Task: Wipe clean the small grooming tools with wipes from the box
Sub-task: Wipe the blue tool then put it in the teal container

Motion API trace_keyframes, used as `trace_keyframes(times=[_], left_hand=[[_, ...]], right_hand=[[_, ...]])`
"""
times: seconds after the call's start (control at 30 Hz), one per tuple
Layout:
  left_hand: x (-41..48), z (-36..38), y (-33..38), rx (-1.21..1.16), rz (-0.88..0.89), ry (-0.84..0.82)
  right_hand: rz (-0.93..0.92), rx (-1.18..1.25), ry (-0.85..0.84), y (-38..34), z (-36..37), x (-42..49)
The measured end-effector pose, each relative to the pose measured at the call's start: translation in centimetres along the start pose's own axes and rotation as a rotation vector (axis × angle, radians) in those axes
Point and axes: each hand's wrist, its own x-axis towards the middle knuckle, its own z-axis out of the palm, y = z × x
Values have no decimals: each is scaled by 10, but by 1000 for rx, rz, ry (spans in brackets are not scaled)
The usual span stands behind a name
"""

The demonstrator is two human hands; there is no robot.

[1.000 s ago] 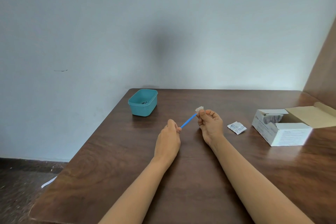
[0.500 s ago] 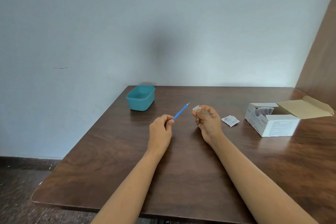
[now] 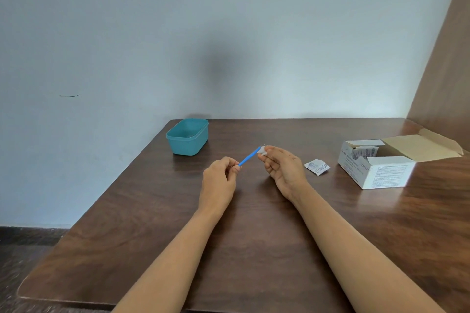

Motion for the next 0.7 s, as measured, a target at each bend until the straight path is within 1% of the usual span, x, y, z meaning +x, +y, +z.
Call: trace_keyframes(times=[0.27, 0.53, 0.7], left_hand=[[2, 1, -2, 8, 10, -32], [2, -1, 1, -6, 8, -59], [3, -2, 1, -36, 28, -122]], right_hand=[[9, -55, -70, -5, -1, 2], [-4, -72, -85, -3, -2, 3], [-33, 8, -30, -1, -1, 2]])
